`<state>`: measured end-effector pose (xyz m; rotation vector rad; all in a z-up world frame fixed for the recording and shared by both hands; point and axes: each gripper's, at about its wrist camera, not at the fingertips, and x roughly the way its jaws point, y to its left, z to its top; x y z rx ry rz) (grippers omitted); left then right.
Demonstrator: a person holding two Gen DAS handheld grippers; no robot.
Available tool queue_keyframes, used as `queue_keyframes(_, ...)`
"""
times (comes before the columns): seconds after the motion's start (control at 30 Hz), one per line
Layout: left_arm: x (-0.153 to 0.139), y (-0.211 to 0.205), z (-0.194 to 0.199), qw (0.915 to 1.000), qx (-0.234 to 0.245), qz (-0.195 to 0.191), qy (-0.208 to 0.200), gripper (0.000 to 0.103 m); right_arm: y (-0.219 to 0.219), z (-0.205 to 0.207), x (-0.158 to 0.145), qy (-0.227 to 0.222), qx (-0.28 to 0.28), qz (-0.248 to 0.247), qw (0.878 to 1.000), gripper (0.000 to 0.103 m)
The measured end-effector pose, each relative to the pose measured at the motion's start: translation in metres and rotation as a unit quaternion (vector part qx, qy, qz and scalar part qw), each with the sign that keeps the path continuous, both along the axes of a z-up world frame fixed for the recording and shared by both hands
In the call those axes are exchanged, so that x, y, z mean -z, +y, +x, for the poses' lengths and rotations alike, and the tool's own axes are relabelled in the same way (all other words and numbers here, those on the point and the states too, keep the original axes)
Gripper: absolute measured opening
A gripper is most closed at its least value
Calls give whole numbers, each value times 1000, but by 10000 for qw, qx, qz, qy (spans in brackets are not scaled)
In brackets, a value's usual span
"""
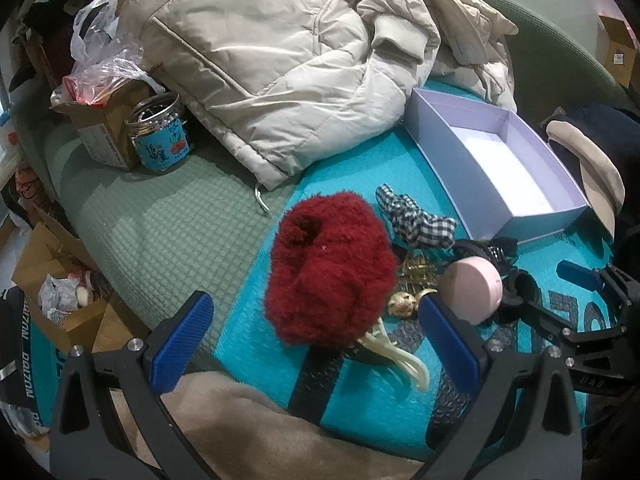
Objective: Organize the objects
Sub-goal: 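Move both tools toward the hair accessories beside the lavender box, then grasp the red fuzzy scrunchie with the left tool while the right tool grasps the black hair tie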
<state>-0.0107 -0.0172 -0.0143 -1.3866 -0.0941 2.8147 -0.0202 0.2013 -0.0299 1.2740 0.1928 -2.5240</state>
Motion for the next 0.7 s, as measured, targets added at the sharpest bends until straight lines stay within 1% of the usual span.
queue_keyframes(0.27, -3, 5, -9, 9999, 24, -132, -16, 102, 5, -7, 5, -105, -86, -210, 9997, 82)
queue_keyframes(0.43, 4, 15, -14, 9993, 214, -258, -135, 96, 5, -11, 8, -138, -161, -327, 9992, 80)
queue_keyframes(0.47, 6, 17, -15, 9992, 252, -283, -150, 93, 5, -11, 8, -135, -174, -333, 9992, 79)
queue_keyframes(0.5, 8, 19, -16, 9990, 283, -290, -177, 87, 5, -11, 8, -133, -207, -344, 9991, 78)
queue_keyframes(0.53, 11, 20, -17, 9989, 295, -276, -223, 85, 5, -11, 9, -126, -240, -350, 9990, 76)
queue_keyframes(0.6, 15, 20, -19, 9989, 285, -240, -295, 76, 2, -11, 10, -105, -311, -327, 9989, 71)
queue_keyframes(0.63, 17, 20, -20, 9988, 266, -240, -325, 73, 1, -11, 10, -99, -341, -313, 9989, 67)
queue_keyframes(0.67, 18, 20, -21, 9988, 233, -252, -340, 68, 0, -11, 11, -93, -379, -300, 9988, 63)
queue_keyframes(0.7, 19, 19, -21, 9989, 216, -254, -340, 64, -1, -10, 12, -87, -434, -283, 9986, 61)
